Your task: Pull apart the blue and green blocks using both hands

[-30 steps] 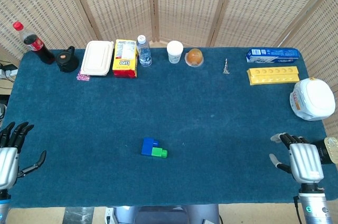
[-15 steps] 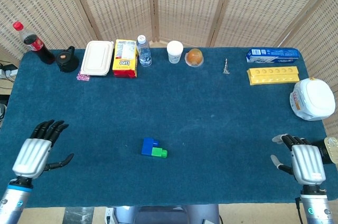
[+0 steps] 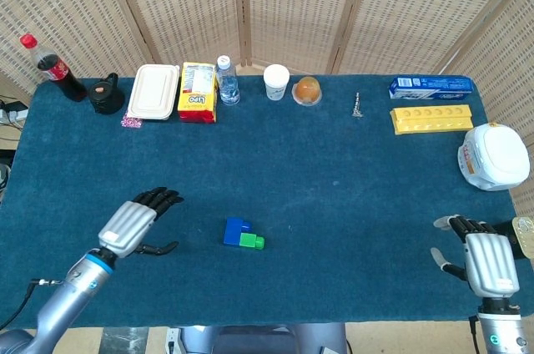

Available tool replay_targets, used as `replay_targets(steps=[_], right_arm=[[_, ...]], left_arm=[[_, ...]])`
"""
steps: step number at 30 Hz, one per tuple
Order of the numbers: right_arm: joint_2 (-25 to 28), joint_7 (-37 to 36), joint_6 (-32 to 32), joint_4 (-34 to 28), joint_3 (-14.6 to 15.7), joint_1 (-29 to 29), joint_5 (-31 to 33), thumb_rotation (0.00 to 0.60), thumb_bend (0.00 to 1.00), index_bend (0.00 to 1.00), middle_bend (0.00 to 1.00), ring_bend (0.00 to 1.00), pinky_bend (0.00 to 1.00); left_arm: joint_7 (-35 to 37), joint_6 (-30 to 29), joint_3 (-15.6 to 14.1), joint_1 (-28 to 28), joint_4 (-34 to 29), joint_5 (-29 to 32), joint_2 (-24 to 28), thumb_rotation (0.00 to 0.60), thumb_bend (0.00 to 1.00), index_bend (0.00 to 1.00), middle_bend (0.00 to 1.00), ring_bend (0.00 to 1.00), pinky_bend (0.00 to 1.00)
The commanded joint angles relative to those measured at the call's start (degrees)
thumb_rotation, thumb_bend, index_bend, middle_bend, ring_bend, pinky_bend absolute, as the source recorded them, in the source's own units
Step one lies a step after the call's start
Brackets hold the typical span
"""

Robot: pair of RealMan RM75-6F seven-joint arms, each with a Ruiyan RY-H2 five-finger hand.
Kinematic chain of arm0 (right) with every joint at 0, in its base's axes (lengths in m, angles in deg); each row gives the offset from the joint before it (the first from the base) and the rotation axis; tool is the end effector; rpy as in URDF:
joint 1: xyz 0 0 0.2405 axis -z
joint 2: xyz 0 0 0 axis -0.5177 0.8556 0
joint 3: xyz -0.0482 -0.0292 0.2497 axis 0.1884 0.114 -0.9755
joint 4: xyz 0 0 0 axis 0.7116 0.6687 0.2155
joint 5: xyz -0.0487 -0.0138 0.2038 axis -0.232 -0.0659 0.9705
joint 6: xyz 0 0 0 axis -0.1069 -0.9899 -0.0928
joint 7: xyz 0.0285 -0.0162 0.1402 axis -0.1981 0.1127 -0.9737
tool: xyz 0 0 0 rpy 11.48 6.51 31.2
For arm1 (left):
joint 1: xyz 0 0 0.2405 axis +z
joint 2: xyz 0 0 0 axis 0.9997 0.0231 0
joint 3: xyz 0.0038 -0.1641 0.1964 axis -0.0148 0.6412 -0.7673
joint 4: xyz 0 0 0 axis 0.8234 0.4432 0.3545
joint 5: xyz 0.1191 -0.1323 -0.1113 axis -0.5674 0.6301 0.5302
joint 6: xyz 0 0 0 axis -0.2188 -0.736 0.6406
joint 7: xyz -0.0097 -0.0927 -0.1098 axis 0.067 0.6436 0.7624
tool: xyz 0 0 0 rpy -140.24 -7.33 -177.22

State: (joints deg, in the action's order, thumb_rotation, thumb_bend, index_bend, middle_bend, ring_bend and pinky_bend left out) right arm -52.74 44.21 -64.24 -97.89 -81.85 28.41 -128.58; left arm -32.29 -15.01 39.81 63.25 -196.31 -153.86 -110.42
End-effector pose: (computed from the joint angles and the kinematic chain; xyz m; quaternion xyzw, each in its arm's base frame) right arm -0.2736 -0.1701 0.1500 0.5737 -0.3804 0.4219 0.5901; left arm -0.1823 0.2484 0.0471 -0.7514 -0.4232 -0.3622 0.3537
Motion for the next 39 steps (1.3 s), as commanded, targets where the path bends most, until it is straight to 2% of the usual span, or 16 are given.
replay_targets(steps=[1,6,18,27,34,39], right_arm=[[0.00,-0.14,-0.20,0.10,0.03,0.17,-0.09,0.600,0.28,0.40,0.45,0.49,0.44],[0.32,0.09,-1.19,-0.45,0.32,0.73,-1.09,0.600,0.28,0.40,0.45,0.49,0.44],[0.67,-0.43,-2.69,-0.41,0.08,1.75,-1.20,0.600,0.28,0.40,0.45,0.49,0.44],[1.29,-1.62,-4.50,-0.14,0.12,3.19,-1.30,0.600,0.28,0.40,0.45,0.49,0.44],[1.59,-2.48,-4.83,0.03,0.06,3.65,-1.30,0.600,0.28,0.40,0.45,0.49,0.44],[1.56,-3.20,-4.93,0.42,-0.02,3.91,-1.14,0.600,0.28,0.40,0.45,0.49,0.44]], left_arm=[[0.45,2.69,0.89,-2.86,2.75,2.32,-3.05,0.376,0.28,0.18,0.18,0.12,0.25],[-0.83,6.58,1.60,-6.90,5.67,5.70,-6.67,0.379,0.29,0.18,0.18,0.12,0.25],[-8.23,15.05,0.72,-15.83,6.74,13.80,-9.00,0.378,0.35,0.19,0.18,0.14,0.25],[-14.79,14.20,-1.50,-20.25,6.46,20.55,-10.51,0.377,0.35,0.18,0.19,0.15,0.25],[-16.61,12.55,-2.33,-22.34,6.73,23.83,-12.26,0.375,0.35,0.19,0.20,0.15,0.26],[-18.52,10.69,-3.08,-23.67,7.15,25.62,-13.62,0.374,0.38,0.23,0.22,0.17,0.29]])
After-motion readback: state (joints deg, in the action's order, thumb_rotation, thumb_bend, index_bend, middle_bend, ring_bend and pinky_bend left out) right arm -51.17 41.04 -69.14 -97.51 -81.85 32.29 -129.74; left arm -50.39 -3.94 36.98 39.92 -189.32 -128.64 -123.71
